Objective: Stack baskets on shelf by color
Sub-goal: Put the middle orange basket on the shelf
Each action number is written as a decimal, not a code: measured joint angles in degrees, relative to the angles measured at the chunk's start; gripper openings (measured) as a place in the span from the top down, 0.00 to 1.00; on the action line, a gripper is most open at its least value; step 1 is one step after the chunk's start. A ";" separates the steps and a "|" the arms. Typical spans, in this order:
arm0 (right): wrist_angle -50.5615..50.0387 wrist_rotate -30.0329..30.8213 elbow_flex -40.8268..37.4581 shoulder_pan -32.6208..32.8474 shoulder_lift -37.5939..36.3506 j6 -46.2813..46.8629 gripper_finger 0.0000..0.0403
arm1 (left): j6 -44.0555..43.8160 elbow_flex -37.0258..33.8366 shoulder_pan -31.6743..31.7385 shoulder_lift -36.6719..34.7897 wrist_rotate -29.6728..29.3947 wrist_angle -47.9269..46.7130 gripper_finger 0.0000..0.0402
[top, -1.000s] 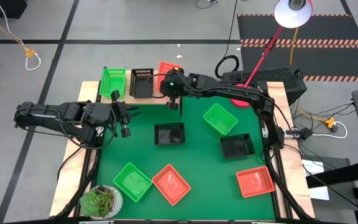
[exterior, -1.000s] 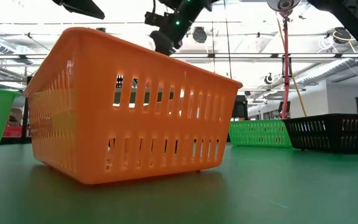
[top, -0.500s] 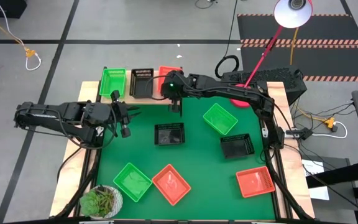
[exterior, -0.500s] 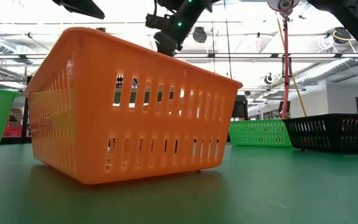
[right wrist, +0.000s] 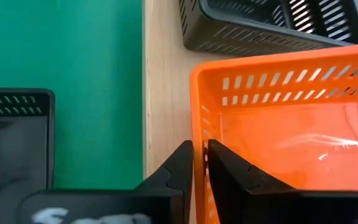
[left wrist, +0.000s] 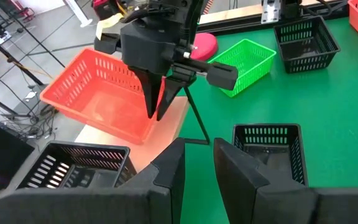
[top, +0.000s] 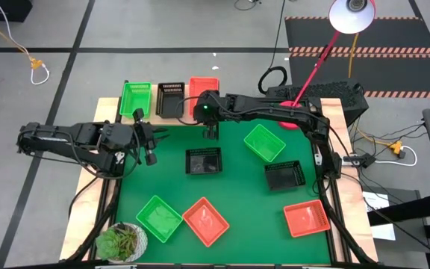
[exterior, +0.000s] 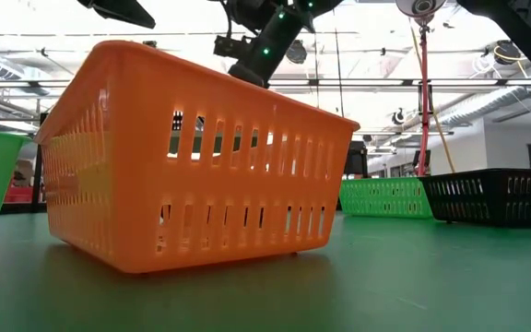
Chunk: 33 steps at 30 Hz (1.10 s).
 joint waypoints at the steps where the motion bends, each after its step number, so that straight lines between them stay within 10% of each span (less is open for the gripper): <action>1: 0.07 0.02 0.00 0.12 0.00 0.06 0.88 | 0.00 0.00 0.00 0.00 0.00 0.00 0.78; 33: 1.64 3.17 -0.04 1.90 -1.77 0.03 0.86 | 0.02 0.00 0.00 0.00 0.02 0.00 0.78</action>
